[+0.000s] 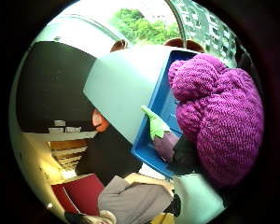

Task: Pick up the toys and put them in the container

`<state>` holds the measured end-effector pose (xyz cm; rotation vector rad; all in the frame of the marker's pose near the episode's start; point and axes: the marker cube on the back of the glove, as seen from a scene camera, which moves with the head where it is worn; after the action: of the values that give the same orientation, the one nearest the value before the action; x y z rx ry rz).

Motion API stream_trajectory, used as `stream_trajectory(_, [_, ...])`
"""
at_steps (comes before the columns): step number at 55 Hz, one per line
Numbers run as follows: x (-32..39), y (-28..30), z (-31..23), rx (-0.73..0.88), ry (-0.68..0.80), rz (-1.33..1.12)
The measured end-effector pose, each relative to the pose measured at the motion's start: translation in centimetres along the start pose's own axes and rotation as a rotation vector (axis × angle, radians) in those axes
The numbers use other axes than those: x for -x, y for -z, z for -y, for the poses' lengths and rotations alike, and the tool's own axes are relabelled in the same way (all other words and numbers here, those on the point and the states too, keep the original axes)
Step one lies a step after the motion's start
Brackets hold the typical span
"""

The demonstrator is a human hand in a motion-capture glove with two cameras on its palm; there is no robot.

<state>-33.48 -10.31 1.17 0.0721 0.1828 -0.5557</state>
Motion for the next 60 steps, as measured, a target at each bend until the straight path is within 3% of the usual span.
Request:
stream_trajectory(10, [0.8,-2.1,1.8,0.183,-0.11,0.0])
stream_trajectory(15, [-0.1,-1.6,1.9,0.178,-0.218,0.084])
stream_trajectory(23, [-5.2,-0.8,-0.2,0.168,-0.018,0.03])
stream_trajectory(28, [-7.6,-0.6,-0.5,0.176,-0.241,0.084])
stream_trajectory(36, [-13.4,-1.6,-3.0,0.142,-0.276,0.177])
stream_trajectory(49, [-18.3,-10.9,-4.1,0.294,-0.342,0.088])
stream_trajectory(60, [-17.9,-19.1,-1.7,0.354,-0.259,0.175])
